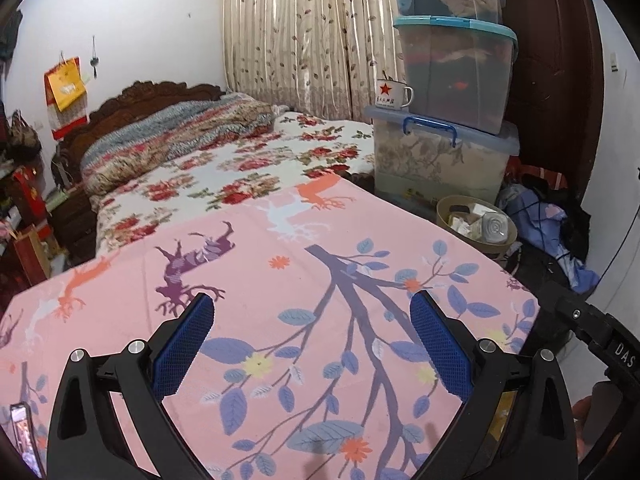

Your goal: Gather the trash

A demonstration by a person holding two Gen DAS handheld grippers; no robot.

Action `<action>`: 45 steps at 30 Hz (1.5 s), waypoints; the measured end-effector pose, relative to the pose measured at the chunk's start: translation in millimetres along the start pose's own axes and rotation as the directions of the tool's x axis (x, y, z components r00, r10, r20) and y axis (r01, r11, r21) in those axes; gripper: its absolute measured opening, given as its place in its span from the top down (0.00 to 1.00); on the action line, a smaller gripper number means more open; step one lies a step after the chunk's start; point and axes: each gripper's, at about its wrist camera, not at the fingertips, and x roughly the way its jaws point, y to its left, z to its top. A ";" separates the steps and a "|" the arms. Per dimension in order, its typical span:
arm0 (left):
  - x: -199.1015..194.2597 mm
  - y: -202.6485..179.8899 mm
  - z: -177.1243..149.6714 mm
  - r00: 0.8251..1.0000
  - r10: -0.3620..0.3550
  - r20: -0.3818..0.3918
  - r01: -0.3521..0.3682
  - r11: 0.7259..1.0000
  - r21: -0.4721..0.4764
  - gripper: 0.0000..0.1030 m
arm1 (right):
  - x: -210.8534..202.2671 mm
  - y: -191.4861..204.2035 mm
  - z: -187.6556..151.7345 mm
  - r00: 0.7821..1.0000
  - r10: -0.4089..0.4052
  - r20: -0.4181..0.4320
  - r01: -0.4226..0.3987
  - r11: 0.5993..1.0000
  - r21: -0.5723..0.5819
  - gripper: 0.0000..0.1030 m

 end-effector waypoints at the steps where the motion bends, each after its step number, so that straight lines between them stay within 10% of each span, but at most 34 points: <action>1: -0.5 -0.3 0.2 1.000 -0.001 0.002 0.001 1.000 0.001 0.08 | -0.4 0.7 0.4 1.000 0.001 0.002 -0.001 1.000 -0.001 0.03; 45: 11.8 7.3 -3.7 0.993 0.086 -0.081 -0.086 0.996 0.010 0.08 | -5.8 9.4 5.0 1.000 -0.001 0.002 0.001 0.999 -0.035 0.03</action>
